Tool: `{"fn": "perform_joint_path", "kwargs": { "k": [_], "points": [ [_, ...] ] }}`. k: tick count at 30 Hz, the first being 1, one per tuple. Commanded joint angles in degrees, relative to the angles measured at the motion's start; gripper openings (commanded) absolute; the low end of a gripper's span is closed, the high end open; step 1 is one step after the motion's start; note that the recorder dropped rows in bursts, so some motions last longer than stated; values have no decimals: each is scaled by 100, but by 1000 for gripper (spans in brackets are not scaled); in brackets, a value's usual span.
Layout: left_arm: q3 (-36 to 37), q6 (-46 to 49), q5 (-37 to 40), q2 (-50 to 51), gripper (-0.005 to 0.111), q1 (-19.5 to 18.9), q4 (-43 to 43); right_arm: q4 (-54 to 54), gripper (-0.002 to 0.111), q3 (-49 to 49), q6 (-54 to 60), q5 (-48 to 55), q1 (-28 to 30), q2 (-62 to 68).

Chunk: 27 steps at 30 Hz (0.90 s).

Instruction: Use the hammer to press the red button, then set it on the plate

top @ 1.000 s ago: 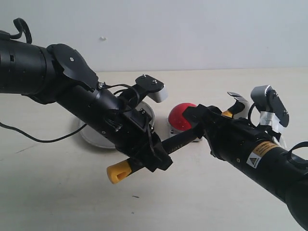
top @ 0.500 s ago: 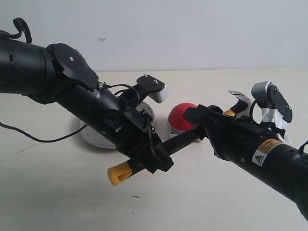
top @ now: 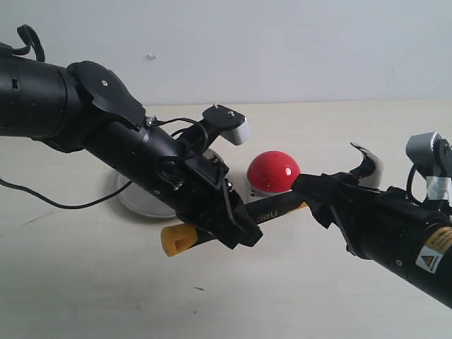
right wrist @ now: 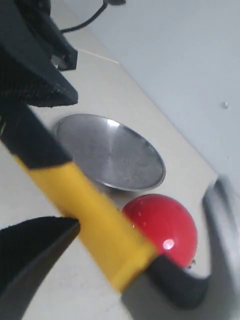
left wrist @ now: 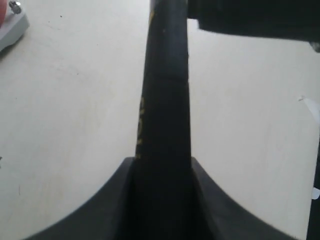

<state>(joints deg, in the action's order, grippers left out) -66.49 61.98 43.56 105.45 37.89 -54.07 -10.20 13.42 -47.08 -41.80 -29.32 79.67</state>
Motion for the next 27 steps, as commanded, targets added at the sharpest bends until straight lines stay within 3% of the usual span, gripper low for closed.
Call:
{"fn": "perform_joint_path", "kwargs": {
  "k": [1,13,21,27],
  "points": [
    [-34,-11,-20,-42,0,14,-118,113,61,1,98,-268,0,-168],
    [-34,270,-55,-54,0,14,-366,131,61,-150,559,-71,0,-787],
    [-34,365,-116,-282,0,14,-366,84,60,-1342,1058,-145,0,-2768],
    [-34,365,-205,-448,0,1,-488,328,52,-1342,1463,1325,0,-4501]
  ]
}}
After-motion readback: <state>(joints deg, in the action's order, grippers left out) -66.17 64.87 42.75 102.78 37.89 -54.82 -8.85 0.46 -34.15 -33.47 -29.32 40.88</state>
